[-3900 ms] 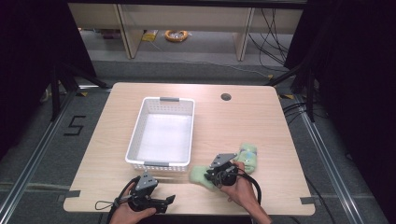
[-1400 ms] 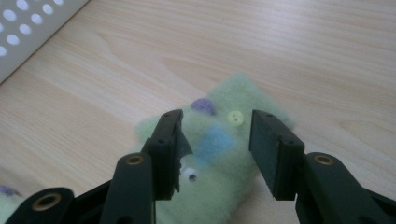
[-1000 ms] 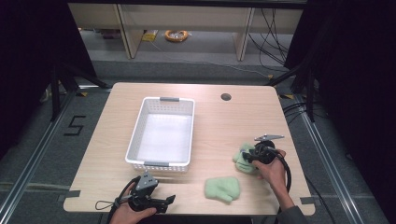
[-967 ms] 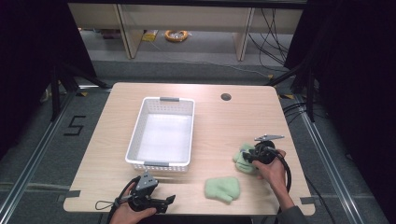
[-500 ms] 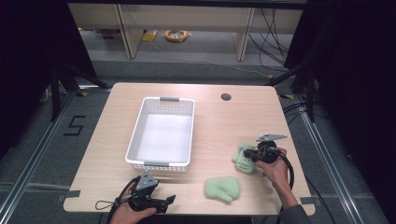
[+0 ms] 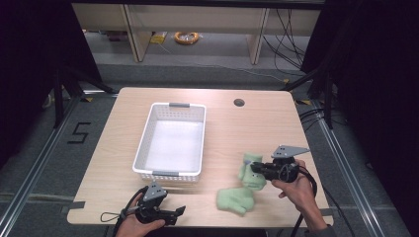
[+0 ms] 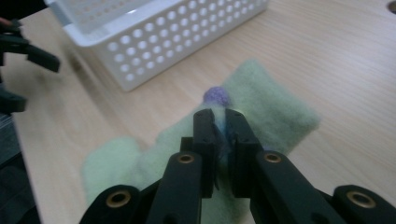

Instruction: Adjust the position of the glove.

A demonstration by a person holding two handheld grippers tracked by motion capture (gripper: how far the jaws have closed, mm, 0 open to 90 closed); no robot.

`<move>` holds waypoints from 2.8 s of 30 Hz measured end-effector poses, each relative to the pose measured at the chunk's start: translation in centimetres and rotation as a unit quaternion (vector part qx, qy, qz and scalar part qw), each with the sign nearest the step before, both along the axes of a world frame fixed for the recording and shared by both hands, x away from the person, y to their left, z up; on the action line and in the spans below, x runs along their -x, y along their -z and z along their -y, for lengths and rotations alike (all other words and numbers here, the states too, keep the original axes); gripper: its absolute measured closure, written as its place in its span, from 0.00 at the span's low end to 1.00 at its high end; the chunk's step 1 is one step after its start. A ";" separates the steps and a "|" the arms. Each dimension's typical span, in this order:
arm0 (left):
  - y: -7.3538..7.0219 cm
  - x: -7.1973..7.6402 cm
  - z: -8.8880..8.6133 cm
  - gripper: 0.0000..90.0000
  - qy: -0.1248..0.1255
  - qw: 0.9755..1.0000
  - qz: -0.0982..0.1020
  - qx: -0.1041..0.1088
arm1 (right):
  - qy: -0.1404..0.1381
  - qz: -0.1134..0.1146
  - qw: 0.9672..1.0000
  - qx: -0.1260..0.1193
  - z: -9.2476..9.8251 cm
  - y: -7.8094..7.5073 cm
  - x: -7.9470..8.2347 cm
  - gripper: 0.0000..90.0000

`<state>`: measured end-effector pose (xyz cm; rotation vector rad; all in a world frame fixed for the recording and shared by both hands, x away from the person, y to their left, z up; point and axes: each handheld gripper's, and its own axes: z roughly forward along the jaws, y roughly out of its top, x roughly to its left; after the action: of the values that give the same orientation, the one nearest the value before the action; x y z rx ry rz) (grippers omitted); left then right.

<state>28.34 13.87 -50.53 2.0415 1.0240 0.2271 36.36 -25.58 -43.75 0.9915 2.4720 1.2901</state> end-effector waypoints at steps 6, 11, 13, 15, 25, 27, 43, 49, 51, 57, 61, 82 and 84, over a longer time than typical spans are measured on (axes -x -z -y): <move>-0.1 0.1 0.2 0.18 -0.001 1.000 0.000 0.008 | -0.048 -0.008 0.999 0.007 -1.7 0.0 2.1 0.94; -0.1 0.0 0.2 0.18 -0.002 1.000 -0.004 0.000 | -0.086 -0.004 0.996 0.011 -2.5 0.0 3.1 0.94; -0.1 0.1 0.2 0.18 -0.001 1.000 -0.002 -0.001 | -0.089 -0.015 0.996 0.011 -2.8 0.1 3.5 0.94; -0.1 0.1 0.3 0.18 0.001 1.000 0.005 0.003 | -0.107 -0.011 0.994 0.014 -2.9 0.3 3.4 0.94; -0.8 0.2 1.5 0.18 0.012 1.000 0.017 0.016 | -0.152 -0.034 0.987 0.029 -4.4 2.1 3.8 0.93; -1.1 0.2 1.8 0.18 0.019 1.000 0.016 0.016 | -0.151 -0.042 0.987 0.032 -4.5 2.4 3.7 0.93; -2.5 -2.1 8.4 0.32 0.106 0.993 0.041 0.023 | -0.161 -0.037 0.984 0.070 -5.2 3.9 3.4 0.75; -2.9 -3.1 10.2 0.40 0.121 0.992 0.041 0.020 | -0.112 -0.019 0.991 0.073 -4.4 2.6 4.7 0.63; -3.1 -3.5 10.7 0.41 0.129 0.991 0.041 0.019 | -0.085 -0.025 0.993 0.080 -3.8 2.3 5.6 0.61; -3.1 -4.9 12.0 0.47 0.142 0.989 0.039 0.006 | -0.046 -0.047 0.995 0.079 -2.4 3.0 7.6 0.60; -3.1 -5.8 12.5 0.50 0.142 0.989 0.027 0.004 | -0.045 -0.062 0.994 0.080 -2.0 3.2 8.4 0.61; -1.9 -7.2 13.0 0.90 0.167 0.986 -0.022 0.013 | -0.063 -0.103 0.989 0.088 -2.5 4.7 8.3 0.88; -2.0 -7.1 12.9 0.94 0.158 0.987 -0.018 0.002 | -0.065 -0.093 0.990 0.089 -2.3 4.7 8.1 0.89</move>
<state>35.44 1.01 -48.54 2.1766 0.7071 0.0230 28.28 -23.25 -48.43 0.9594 2.7771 1.0289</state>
